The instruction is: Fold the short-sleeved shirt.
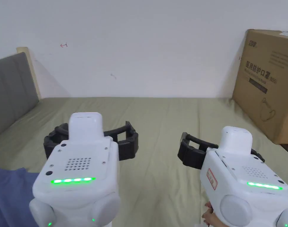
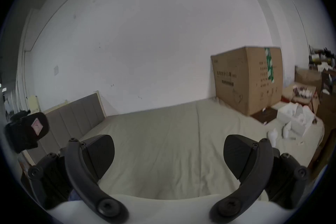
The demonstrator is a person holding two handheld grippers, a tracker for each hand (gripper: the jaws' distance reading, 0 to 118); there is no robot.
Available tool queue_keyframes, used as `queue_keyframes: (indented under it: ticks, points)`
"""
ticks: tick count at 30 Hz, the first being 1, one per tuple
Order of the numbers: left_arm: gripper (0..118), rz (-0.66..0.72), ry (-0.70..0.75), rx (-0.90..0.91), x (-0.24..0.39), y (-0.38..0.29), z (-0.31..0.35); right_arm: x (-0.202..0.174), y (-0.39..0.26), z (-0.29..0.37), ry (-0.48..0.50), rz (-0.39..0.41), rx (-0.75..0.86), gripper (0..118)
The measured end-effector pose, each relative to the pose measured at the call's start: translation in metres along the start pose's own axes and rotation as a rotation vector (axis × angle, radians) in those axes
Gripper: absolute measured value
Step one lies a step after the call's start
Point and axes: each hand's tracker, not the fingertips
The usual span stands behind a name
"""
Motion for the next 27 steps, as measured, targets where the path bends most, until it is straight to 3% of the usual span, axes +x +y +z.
queue_keyframes:
  ticks: [5,9,11,12,13,14,15,16,17,19,21,22,27]
  points:
    - [118,-0.011,-0.009,-0.055,-0.002,0.000,-0.002,-0.006,0.010,0.004,0.010,0.006,0.015,117]
    - [117,-0.065,0.011,-0.050,-0.006,0.006,0.001,-0.013,0.012,0.003,-0.061,0.114,0.012,117]
    - [106,-0.066,0.019,-0.025,-0.010,0.004,0.003,-0.014,0.010,0.004,-0.064,0.141,-0.013,116]
    - [90,-0.063,0.021,-0.021,-0.011,0.003,0.003,-0.015,0.010,0.004,-0.038,0.143,-0.020,112]
    - [56,-0.059,0.026,-0.021,-0.011,0.003,0.003,-0.015,0.009,0.005,-0.034,0.139,-0.017,96]
    - [24,-0.052,0.026,-0.028,-0.011,0.001,0.001,-0.018,0.008,0.007,-0.048,0.148,-0.015,68]
    - [1,-0.050,0.024,-0.047,-0.010,-0.001,-0.002,-0.020,0.006,0.005,-0.107,0.198,-0.021,29]
    - [1,-0.059,0.028,-0.059,-0.009,-0.005,-0.004,-0.023,0.004,0.001,-0.168,0.241,-0.021,0]
    - [1,-0.057,-0.017,-0.081,-0.010,-0.008,-0.004,-0.023,-0.001,-0.001,-0.227,0.277,-0.023,0]
    - [0,-0.054,-0.094,-0.138,-0.011,-0.013,-0.009,-0.014,0.000,0.003,-0.137,0.211,-0.041,0]
    - [0,-0.062,-0.077,-0.123,-0.007,-0.018,-0.008,-0.007,0.000,0.001,-0.141,0.137,-0.040,0]
    - [0,-0.063,-0.072,-0.121,-0.007,-0.017,-0.008,-0.007,0.000,-0.001,-0.168,0.150,-0.050,0]
    - [0,-0.050,-0.066,-0.131,-0.015,-0.014,-0.013,-0.008,0.005,-0.002,-0.123,0.178,-0.053,0]
